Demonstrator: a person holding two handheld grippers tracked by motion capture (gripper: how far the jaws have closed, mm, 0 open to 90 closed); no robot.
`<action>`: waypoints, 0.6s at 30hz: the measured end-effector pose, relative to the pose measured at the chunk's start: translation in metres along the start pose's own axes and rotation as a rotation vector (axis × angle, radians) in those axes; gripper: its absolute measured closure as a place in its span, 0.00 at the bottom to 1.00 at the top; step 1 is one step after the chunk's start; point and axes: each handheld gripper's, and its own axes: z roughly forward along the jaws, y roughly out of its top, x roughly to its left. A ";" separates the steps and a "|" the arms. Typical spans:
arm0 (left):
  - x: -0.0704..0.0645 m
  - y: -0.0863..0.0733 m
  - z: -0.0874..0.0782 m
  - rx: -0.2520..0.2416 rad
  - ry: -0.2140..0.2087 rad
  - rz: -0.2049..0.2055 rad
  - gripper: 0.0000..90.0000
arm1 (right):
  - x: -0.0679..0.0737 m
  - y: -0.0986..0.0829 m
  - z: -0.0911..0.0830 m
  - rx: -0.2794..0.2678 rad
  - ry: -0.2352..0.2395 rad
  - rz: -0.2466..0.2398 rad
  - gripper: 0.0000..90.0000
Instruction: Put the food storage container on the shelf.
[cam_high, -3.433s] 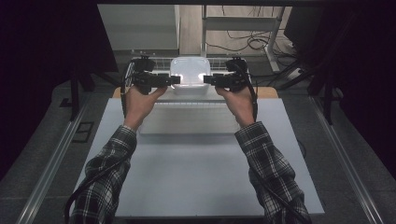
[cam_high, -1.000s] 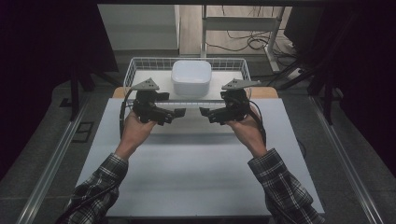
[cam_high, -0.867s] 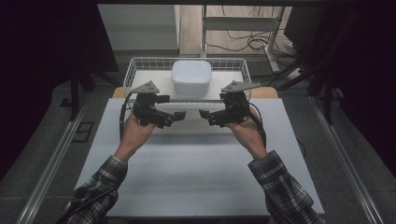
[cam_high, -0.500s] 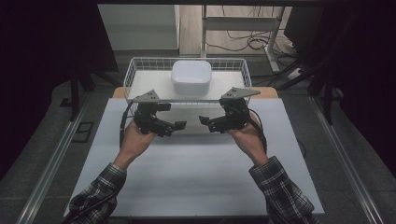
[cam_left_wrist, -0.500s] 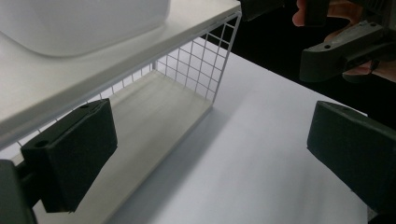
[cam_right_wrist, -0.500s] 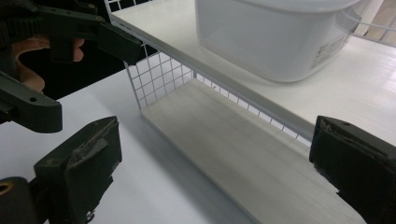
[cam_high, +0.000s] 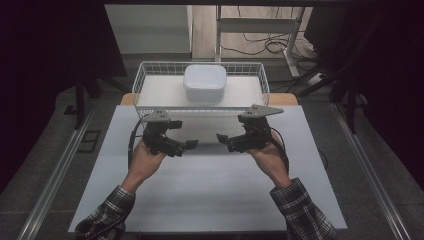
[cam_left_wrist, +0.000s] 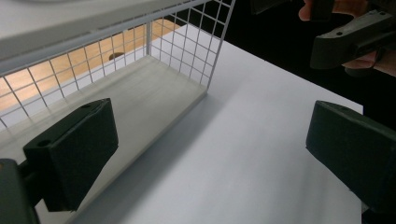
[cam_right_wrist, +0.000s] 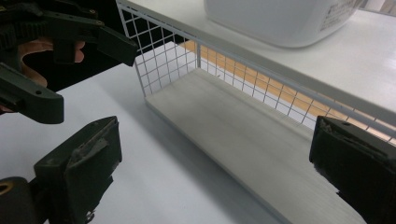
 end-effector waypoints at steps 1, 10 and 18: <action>0.000 -0.002 0.000 0.003 0.001 0.001 0.02 | 0.001 -0.002 -0.001 0.002 -0.002 -0.003 0.02; -0.009 -0.019 0.005 0.030 0.017 0.021 0.02 | 0.004 -0.020 -0.005 -0.003 -0.004 0.001 0.02; -0.019 -0.040 0.011 0.037 0.023 0.028 0.03 | 0.008 -0.039 -0.003 0.015 0.007 0.007 0.01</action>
